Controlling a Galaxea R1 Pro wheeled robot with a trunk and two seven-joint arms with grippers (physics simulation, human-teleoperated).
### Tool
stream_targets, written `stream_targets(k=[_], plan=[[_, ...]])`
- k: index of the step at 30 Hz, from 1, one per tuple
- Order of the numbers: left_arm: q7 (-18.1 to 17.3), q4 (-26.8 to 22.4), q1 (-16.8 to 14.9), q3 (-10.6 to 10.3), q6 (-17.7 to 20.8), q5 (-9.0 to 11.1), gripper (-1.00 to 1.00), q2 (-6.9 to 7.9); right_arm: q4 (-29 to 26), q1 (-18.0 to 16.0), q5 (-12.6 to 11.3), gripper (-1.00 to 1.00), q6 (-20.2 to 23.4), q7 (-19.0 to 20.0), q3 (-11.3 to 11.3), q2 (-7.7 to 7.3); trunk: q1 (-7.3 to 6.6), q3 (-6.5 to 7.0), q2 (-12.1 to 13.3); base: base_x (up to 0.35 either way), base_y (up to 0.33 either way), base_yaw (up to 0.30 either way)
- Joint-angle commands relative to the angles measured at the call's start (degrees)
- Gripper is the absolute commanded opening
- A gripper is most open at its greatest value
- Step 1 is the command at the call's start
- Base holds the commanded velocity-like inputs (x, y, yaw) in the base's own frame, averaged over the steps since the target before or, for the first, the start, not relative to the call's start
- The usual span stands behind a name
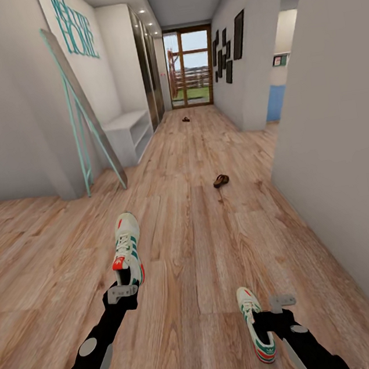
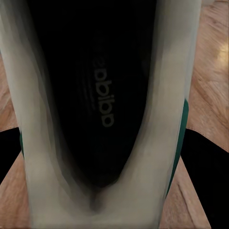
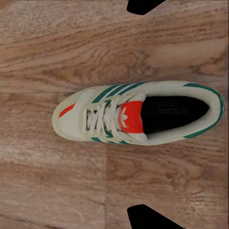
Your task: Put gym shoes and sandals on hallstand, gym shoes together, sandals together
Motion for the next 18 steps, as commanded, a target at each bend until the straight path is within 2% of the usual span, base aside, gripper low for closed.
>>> stream_targets(k=[1,2,3,8,18], plan=[[-0.2,0.0,0.0,-0.1,-0.1,0.6,-1.00,0.05,0.8,0.0,0.2,1.00,-1.0,0.0,-0.2,0.04,0.01,-0.28,0.0,0.000,0.000,0.003],[-0.2,0.0,0.0,-0.1,-0.1,0.6,-1.00,0.04,2.2,0.0,0.2,1.00,-2.8,0.0,-0.2,0.02,0.04,-0.50,-0.1,0.000,0.000,0.002],[-0.2,0.0,-0.1,0.0,-0.1,0.7,-1.00,0.04,9.7,0.0,0.2,1.00,-16.3,0.0,-0.2,0.00,0.06,-0.73,-0.1,0.000,0.000,0.000],[-0.2,0.0,-0.1,0.0,-0.1,0.7,-1.00,0.04,10.2,0.0,0.2,1.00,-17.9,0.1,-0.2,-0.06,0.19,-1.83,-0.1,0.000,0.000,0.000],[-0.3,0.0,-0.1,0.0,-0.2,0.6,-1.00,0.04,10.1,0.0,0.2,1.00,-18.2,0.3,-0.2,-0.09,0.45,-4.05,-0.3,0.000,0.000,0.000]])
